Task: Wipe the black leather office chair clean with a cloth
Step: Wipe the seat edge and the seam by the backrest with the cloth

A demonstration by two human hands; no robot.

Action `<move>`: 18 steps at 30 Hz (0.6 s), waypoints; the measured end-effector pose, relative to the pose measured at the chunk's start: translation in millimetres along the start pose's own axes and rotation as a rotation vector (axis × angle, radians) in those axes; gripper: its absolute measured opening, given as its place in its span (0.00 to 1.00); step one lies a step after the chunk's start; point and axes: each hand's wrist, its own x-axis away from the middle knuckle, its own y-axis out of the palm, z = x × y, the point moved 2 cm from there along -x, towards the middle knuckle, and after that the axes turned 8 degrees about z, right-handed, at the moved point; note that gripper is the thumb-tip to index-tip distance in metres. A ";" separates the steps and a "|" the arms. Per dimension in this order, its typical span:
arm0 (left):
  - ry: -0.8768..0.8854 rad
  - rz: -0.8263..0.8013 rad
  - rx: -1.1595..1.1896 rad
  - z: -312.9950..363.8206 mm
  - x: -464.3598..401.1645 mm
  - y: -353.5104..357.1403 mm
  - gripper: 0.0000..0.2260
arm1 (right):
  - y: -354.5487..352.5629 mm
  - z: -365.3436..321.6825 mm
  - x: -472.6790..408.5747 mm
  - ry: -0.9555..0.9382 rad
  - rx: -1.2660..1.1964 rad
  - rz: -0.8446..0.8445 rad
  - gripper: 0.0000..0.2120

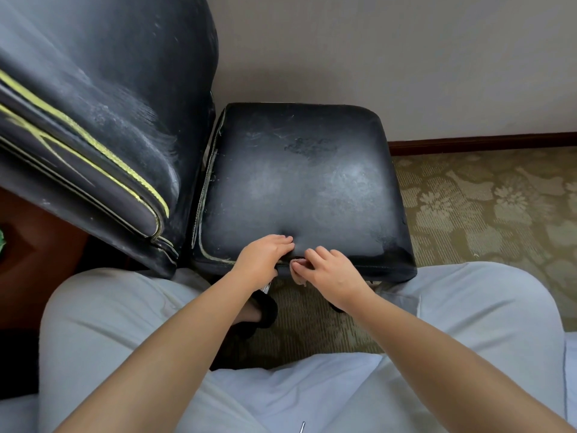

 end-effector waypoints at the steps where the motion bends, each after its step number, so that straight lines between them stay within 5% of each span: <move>1: -0.002 -0.002 -0.001 0.4 0.3 -0.2 0.31 | -1.0 1.6 1.4 -0.002 0.005 -0.011 0.25; 6: 0.021 -0.003 -0.019 -0.7 3.9 0.2 0.32 | 2.5 -11.7 -16.8 0.022 0.008 -0.017 0.19; 18: -0.018 0.011 -0.081 -3.1 10.1 -7.3 0.31 | 0.6 -11.1 -6.4 0.137 -0.068 -0.121 0.25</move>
